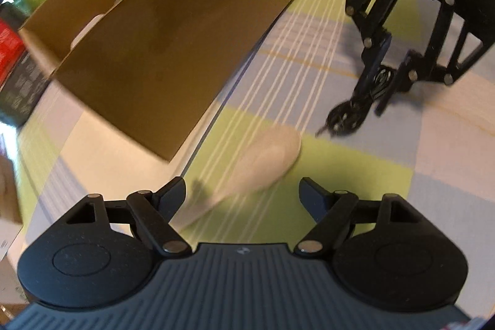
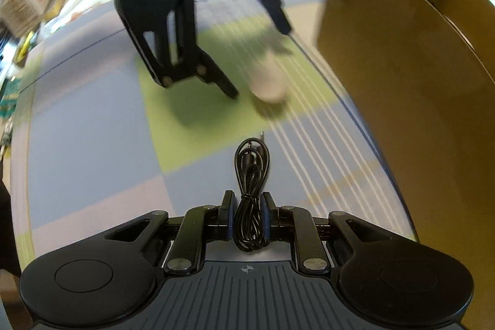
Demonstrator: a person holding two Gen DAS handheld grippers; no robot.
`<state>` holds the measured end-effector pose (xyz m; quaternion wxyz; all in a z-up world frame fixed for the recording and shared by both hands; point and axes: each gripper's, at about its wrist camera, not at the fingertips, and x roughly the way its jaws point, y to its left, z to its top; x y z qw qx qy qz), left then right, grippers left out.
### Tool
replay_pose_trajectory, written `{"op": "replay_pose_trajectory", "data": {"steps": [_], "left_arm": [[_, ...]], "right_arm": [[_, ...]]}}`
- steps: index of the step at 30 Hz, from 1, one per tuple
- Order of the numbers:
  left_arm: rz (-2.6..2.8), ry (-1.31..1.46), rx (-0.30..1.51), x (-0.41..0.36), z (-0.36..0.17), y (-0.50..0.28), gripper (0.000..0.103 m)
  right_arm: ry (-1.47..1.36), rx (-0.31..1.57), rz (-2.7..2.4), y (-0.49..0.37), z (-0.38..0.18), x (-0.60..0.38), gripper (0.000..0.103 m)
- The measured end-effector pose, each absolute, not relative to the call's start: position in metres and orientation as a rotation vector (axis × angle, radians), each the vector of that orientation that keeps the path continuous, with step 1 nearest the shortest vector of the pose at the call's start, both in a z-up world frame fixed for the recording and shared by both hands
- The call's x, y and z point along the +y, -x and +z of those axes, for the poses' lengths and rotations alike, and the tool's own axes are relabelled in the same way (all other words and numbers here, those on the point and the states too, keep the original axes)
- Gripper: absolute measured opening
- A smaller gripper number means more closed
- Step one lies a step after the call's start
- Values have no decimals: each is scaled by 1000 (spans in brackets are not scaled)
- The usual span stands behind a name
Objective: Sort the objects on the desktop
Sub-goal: 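Grasp the coiled black cable with the right gripper while the left approaches the white spoon, then grasp the white plastic spoon by its bowl with the left gripper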
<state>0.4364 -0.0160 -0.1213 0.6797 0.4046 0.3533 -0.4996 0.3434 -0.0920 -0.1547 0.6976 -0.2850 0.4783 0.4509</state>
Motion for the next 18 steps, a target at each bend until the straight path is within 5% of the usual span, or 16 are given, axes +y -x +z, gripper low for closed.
{"op": "replay_pose_trajectory", "data": {"steps": [6, 14, 18], "left_arm": [[-1175, -890, 834, -29, -120, -442, 65], [-1136, -833, 961, -45, -115, -440, 11], [-1055, -816, 1010, -56, -112, -417, 8]], "right_arm": [[524, 1091, 919, -343, -150, -123, 14], [373, 1092, 779, -324, -145, -125, 14], [321, 1096, 683, -310, -141, -128, 13]]}}
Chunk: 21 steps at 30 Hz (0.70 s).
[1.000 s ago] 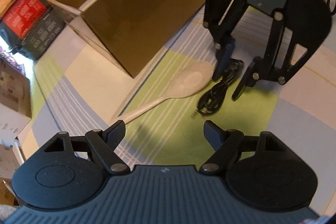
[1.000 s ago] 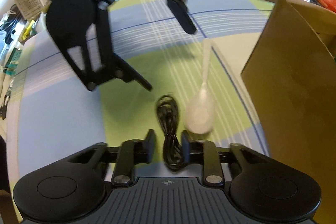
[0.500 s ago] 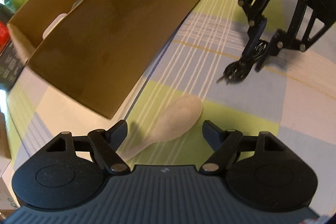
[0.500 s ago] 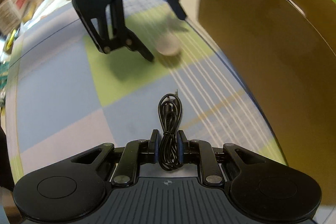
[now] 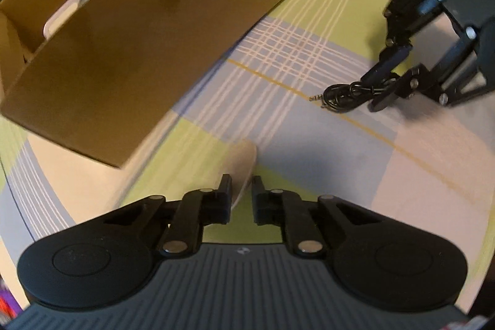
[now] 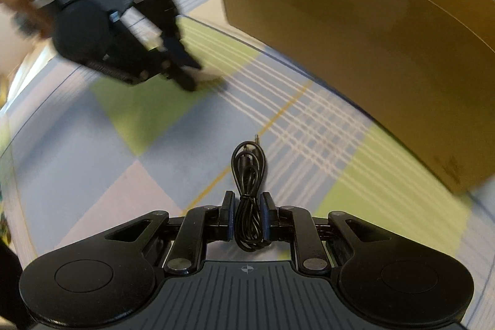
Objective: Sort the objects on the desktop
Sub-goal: 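Grasp the white plastic spoon by its bowl with the left gripper, then lift the spoon and black cable off the table with both grippers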
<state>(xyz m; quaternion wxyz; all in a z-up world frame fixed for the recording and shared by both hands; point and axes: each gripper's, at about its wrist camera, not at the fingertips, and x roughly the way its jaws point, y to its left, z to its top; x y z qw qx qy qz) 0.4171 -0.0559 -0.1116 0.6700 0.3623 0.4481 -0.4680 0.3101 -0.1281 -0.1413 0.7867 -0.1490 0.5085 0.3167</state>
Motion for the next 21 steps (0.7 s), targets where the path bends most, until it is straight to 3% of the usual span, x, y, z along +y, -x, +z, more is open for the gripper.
{"op": "replay_pose_trajectory", "data": {"steps": [8, 12, 16, 21], "left_arm": [[-902, -561, 1152, -73, -98, -365, 3], [-870, -515, 1128, -84, -99, -336, 4], [-874, -489, 1054, -83, -105, -309, 26], [-883, -423, 968, -67, -106, -295, 27]], "right_arm": [[119, 1096, 497, -270, -131, -158, 9], [46, 1078, 456, -251, -133, -172, 9], [11, 1045, 448, -240, -138, -183, 9], [67, 989, 429, -236, -137, -186, 17]]}}
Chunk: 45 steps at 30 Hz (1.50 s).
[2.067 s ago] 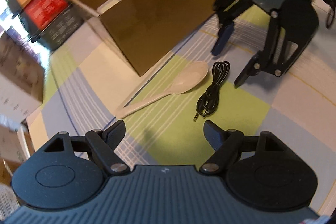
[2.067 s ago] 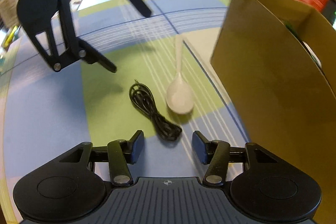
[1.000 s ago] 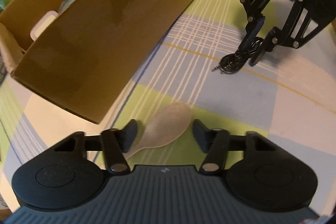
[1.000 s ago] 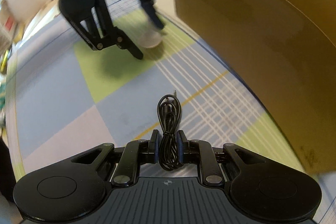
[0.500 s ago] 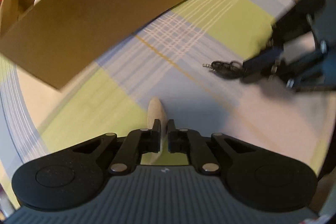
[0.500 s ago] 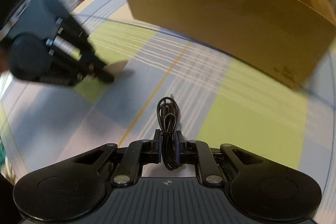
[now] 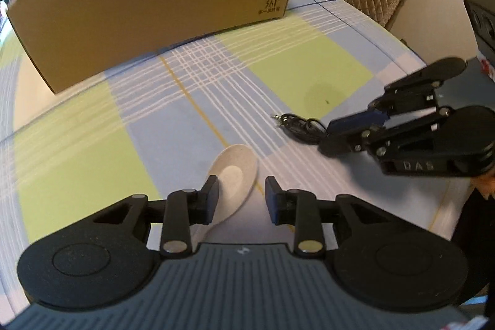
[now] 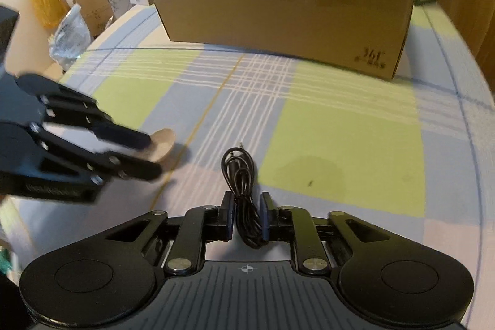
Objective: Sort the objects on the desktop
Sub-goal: 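Lift the spoon and black cable off the table with both grippers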
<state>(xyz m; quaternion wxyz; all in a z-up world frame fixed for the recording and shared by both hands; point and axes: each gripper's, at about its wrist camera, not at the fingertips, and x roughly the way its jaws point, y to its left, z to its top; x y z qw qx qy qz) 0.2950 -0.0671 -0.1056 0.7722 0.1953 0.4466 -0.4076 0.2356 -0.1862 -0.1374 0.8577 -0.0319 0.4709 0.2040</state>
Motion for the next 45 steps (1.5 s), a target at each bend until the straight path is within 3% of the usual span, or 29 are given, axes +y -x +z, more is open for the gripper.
{"op": "replay_pose_trajectory", "data": {"steps": [3, 5, 7, 30, 39, 40, 41, 45], "left_arm": [[-927, -456, 872, -65, -99, -292, 30], [-949, -462, 866, -65, -103, -292, 33], [-960, -502, 858, -67, -109, -292, 33], [-1017, -502, 844, -59, -128, -282, 31], [-907, -387, 913, -58, -120, -293, 31], [-885, -381, 906, -58, -119, -294, 31], [-875, -377, 905, -57, -118, -295, 31], [-834, -335, 927, -55, -117, -301, 31]], "right_arm": [[91, 969, 452, -232, -138, -180, 24], [108, 969, 467, -230, -139, -175, 35], [139, 956, 471, -229, -143, -169, 37], [195, 928, 433, -231, -146, -160, 37], [199, 924, 415, -231, -146, -160, 36], [198, 925, 415, -230, -146, -159, 31], [200, 922, 417, -230, -145, -159, 19], [210, 911, 420, -229, -146, -157, 17]]}}
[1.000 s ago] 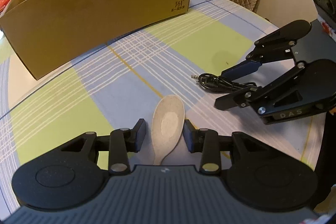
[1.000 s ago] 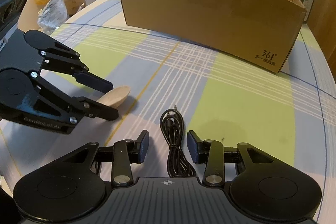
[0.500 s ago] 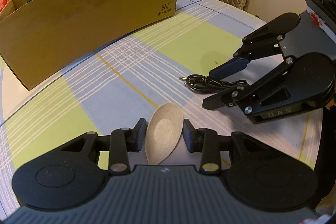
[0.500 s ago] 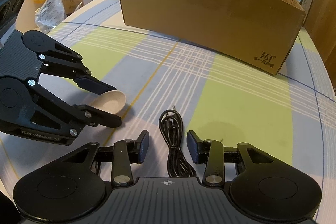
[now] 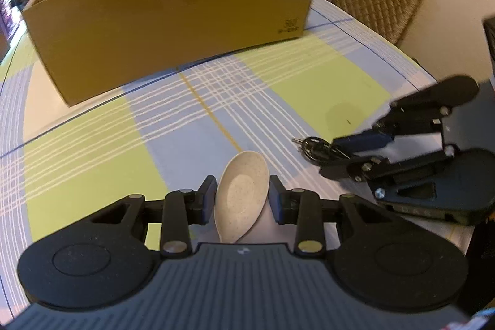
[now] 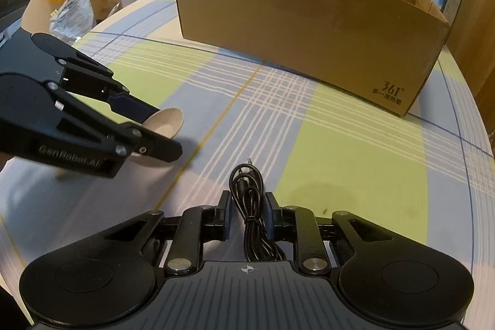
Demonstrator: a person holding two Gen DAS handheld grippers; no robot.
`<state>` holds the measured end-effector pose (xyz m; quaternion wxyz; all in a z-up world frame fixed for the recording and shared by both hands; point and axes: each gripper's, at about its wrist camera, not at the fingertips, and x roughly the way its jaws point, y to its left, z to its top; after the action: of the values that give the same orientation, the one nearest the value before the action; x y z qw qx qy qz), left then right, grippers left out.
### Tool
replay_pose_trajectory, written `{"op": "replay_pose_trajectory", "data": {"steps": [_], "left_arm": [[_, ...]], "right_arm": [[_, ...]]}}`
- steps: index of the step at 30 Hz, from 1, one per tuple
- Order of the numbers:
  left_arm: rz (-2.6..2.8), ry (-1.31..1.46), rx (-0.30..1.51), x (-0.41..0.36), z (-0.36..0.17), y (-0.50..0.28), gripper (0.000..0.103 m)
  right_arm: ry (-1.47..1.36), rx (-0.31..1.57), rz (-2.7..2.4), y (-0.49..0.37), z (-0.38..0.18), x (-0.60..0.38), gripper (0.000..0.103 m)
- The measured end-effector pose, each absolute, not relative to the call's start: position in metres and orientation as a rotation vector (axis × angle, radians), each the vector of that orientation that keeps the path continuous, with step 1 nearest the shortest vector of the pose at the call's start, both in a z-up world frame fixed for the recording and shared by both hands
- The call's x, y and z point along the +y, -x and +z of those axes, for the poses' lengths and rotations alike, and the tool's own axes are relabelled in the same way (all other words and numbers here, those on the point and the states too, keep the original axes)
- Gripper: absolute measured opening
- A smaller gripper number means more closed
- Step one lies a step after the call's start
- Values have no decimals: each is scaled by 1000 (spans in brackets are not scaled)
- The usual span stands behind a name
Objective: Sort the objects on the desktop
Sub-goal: 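Lift the spoon and black cable off the table with both grippers, then carry the spoon and black cable over the cardboard box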
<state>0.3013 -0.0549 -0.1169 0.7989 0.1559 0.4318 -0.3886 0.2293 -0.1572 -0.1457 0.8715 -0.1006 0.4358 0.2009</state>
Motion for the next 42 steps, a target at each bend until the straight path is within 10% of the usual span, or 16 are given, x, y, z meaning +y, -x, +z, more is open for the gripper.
{"op": "replay_pose_trajectory", "data": {"steps": [42], "left_arm": [[-592, -103, 734, -44, -31, -301, 28]], "right_arm": [[-30, 594, 287, -231, -61, -165, 16]]}}
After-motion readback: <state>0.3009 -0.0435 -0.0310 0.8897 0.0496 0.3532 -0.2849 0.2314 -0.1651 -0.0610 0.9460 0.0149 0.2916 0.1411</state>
